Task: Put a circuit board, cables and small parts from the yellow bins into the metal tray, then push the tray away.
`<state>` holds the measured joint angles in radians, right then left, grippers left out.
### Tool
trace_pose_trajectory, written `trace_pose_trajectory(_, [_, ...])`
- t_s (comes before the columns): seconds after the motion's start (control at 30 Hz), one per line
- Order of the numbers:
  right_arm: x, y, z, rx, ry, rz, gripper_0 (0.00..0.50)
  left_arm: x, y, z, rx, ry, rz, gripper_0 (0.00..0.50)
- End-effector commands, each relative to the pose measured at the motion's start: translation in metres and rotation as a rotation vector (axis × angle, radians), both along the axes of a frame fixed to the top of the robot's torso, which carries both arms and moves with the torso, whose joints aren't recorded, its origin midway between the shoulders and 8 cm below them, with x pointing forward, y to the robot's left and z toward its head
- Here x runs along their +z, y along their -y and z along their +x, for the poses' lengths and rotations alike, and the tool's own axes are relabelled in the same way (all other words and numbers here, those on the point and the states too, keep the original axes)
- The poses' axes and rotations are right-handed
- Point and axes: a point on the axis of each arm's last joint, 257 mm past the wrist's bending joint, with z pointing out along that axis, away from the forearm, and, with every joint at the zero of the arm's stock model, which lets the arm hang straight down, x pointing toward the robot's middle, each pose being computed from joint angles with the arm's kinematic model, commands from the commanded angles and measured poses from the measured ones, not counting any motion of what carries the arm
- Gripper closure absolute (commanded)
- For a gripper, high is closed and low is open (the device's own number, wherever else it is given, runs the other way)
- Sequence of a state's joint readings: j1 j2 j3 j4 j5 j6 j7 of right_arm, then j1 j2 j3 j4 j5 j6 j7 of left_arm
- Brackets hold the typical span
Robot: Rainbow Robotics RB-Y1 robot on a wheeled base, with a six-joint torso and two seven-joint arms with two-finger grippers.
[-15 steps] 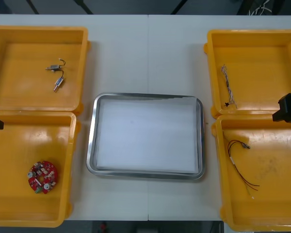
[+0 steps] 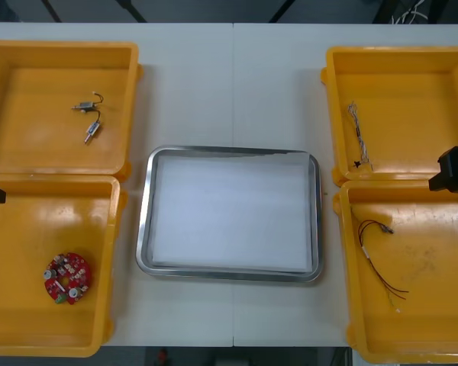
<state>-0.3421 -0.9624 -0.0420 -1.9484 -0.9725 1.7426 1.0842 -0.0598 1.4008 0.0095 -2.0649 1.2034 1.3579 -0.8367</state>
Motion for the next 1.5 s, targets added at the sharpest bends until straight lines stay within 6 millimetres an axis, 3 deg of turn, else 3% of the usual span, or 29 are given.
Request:
trace_pose_trajectory(0.03, [0.0093,-0.0004,0.0013,-0.014,0.031,0.005,0.0,0.012,-0.011,0.0008,-0.09,0.01,0.09,0.0])
trace_pose_trajectory(1.5, [0.0093,-0.0004,0.0013,-0.014,0.031,0.005,0.0,0.012,-0.011,0.0008,-0.09,0.01,0.09,0.0])
